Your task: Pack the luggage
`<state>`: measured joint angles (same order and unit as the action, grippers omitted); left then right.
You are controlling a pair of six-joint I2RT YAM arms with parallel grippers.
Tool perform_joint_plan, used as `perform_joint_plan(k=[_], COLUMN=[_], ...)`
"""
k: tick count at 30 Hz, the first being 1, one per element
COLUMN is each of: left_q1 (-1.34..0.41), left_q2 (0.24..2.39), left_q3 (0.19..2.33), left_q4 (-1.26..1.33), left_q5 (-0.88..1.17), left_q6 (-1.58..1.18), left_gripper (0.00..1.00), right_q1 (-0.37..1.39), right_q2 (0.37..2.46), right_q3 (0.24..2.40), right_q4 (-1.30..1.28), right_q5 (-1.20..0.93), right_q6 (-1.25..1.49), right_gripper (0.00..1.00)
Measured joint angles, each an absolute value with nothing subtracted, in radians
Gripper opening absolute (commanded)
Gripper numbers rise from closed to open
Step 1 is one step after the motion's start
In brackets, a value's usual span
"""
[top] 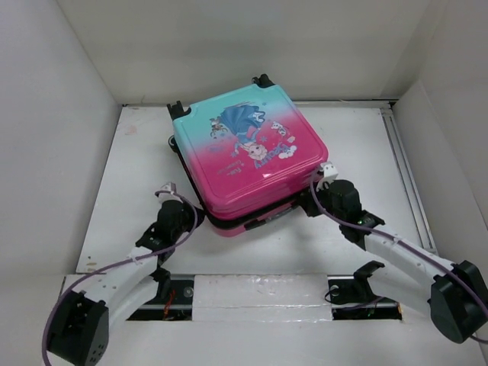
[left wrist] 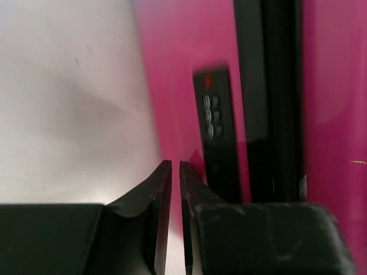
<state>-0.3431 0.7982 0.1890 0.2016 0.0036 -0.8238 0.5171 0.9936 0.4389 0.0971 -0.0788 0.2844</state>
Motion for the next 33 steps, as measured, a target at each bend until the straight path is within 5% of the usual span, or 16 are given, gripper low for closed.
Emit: perform_joint_plan(k=[5, 14, 20, 33], left_q1=[-0.588, -0.766, -0.815, -0.814], left_q2=[0.843, 1.106, 1.250, 1.347], left_q3=[0.189, 0.268, 0.335, 0.354], left_q4=[0.178, 0.230, 0.316, 0.409], left_q5=[-0.137, -0.318, -0.371, -0.484], left_q6=[-0.828, -0.842, -0.859, -0.870], left_gripper=[0.08, 0.08, 0.08, 0.08], right_q1=[0.501, 0.535, 0.794, 0.981], right_q2=[0.962, 0.987, 0.992, 1.174], right_q3=[0.440, 0.469, 0.469, 0.580], right_q4=[0.054, 0.016, 0.039, 0.056], right_q5=[-0.027, -0.017, -0.108, 0.074], right_q6=[0.283, 0.283, 0.317, 0.333], right_gripper=[0.00, 0.00, 0.00, 0.00])
